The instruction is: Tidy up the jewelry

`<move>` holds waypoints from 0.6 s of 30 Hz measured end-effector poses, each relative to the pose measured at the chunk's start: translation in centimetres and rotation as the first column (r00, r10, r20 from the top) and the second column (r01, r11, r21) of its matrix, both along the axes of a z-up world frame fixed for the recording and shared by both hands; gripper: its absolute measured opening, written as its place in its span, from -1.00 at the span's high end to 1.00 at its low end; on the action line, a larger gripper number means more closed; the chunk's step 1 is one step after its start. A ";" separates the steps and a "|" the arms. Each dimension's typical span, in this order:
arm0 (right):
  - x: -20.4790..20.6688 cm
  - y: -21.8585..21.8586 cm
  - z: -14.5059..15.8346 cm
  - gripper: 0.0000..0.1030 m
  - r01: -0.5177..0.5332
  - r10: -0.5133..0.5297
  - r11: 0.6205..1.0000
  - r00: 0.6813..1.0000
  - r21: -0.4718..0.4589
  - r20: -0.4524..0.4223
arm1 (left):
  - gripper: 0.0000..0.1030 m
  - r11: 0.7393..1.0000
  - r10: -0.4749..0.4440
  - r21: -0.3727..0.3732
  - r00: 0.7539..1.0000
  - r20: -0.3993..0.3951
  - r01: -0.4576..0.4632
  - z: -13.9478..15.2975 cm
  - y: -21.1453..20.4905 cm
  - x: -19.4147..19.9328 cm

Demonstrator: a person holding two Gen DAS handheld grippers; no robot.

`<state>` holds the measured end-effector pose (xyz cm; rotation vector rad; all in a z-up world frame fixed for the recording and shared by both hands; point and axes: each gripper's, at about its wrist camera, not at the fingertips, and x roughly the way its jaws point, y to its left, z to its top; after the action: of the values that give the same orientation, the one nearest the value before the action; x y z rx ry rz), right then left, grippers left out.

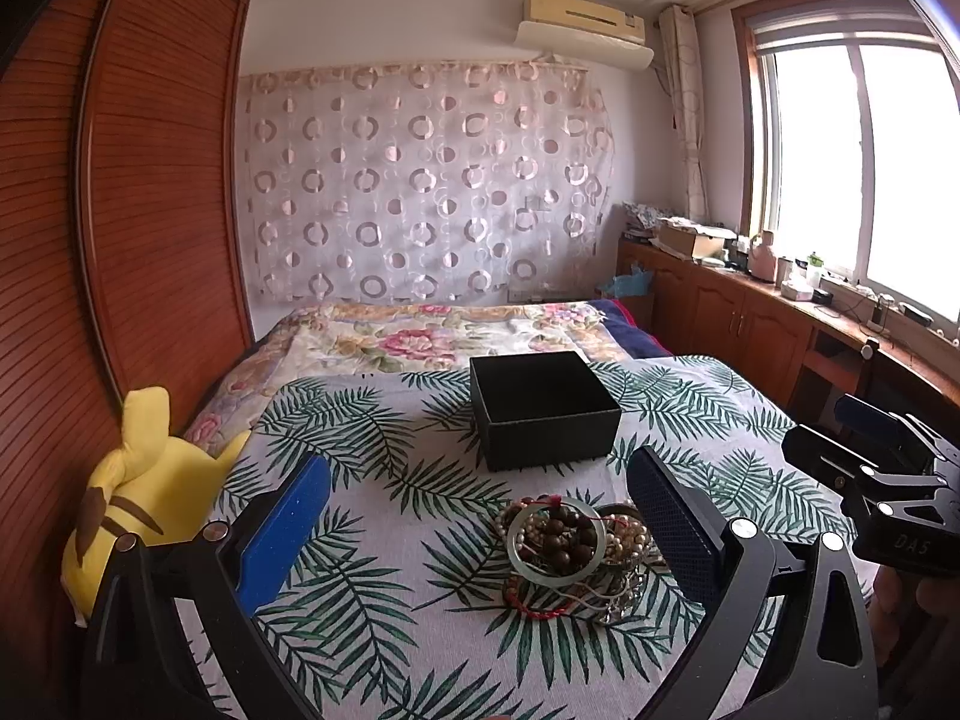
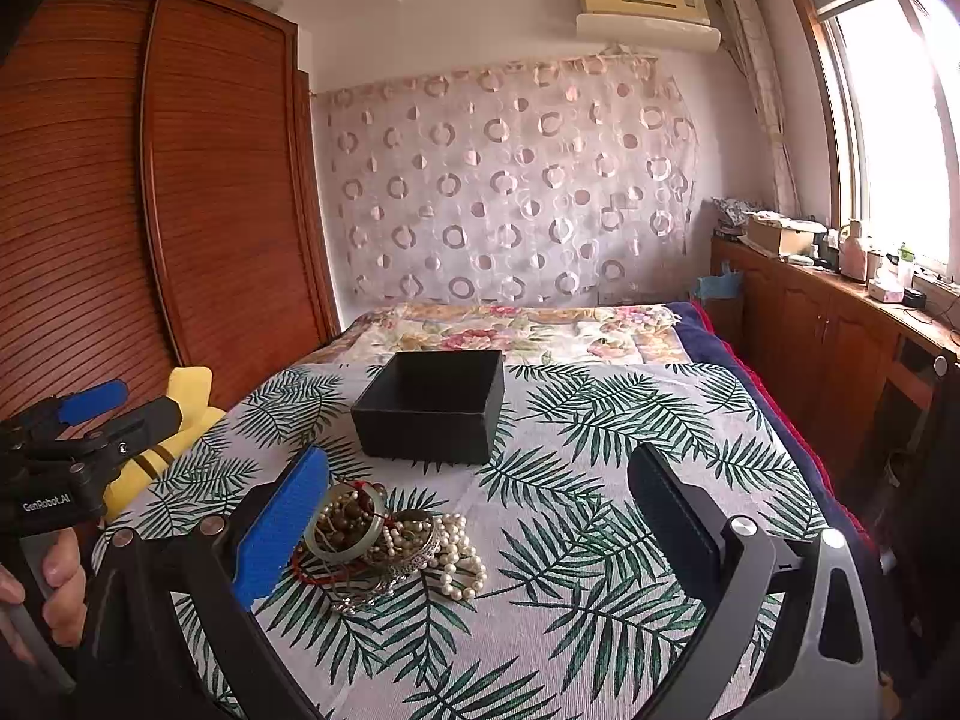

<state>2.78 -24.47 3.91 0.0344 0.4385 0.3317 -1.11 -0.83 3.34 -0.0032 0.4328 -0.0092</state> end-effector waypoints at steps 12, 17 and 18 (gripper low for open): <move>-0.1 -0.1 0.0 -0.95 -0.001 0.001 1.000 1.000 0.001 0.001 | -0.86 1.000 -0.001 0.000 1.000 0.003 0.001 -0.1 0.0 -0.1; -0.2 -0.1 0.0 -0.95 -0.002 0.002 1.000 1.000 0.000 0.001 | -0.85 1.000 0.000 0.001 1.000 0.003 0.000 -0.2 0.0 -0.1; -0.2 -0.1 0.0 -0.95 -0.002 0.002 1.000 1.000 0.000 0.001 | -0.85 1.000 0.000 0.000 1.000 0.003 0.000 -0.1 0.0 -0.1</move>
<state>2.60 -24.61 3.87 0.0341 0.4378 0.3337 -1.22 -0.84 3.20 -0.0028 0.4296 -0.0094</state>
